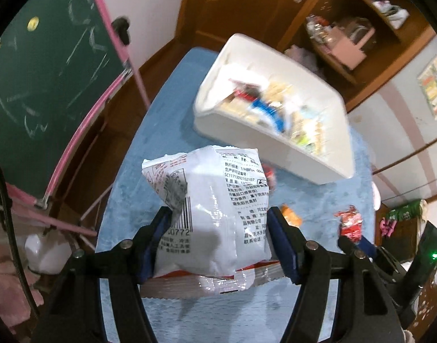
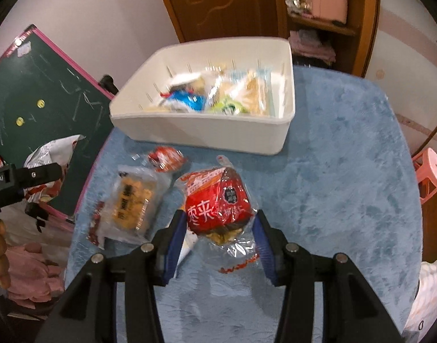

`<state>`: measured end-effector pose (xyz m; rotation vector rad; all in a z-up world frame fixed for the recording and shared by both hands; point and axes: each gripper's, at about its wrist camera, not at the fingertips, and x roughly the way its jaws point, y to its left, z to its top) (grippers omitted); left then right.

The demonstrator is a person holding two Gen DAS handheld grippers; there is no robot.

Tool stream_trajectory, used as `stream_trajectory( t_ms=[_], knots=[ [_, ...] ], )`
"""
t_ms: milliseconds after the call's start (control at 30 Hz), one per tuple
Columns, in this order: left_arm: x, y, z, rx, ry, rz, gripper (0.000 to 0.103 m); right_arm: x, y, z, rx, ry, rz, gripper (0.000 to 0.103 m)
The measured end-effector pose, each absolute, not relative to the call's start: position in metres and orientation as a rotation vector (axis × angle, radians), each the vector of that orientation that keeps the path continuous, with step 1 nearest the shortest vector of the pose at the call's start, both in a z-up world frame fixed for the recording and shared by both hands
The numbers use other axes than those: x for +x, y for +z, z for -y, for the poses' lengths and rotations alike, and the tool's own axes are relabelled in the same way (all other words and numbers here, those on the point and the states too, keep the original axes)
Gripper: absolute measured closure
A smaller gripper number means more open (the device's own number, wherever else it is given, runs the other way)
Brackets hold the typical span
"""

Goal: Organize snacks
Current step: 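Lift both bags over the white basket and release them inside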

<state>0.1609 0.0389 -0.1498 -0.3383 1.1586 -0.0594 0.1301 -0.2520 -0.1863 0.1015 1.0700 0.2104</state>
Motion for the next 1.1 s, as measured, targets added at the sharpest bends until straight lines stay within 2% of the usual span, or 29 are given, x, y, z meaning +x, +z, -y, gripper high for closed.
stream_trajectory(
  t_ms=[367, 733, 1100],
  knots=[
    [0.18, -0.059, -0.007, -0.262, -0.168, -0.981, 0.037, 0.133, -0.101, 0.252, 0.084, 0.258, -0.868, 0.055],
    [0.232, 0.029, 0.009, -0.16, -0.201, -0.809, 0.036, 0.18, 0.013, 0.27, 0.087, 0.249, -0.603, 0.055],
    [0.289, 0.081, 0.03, -0.098, -0.193, -0.698, 0.036, 0.241, 0.07, 0.263, 0.045, 0.246, -0.493, 0.055]
  ],
)
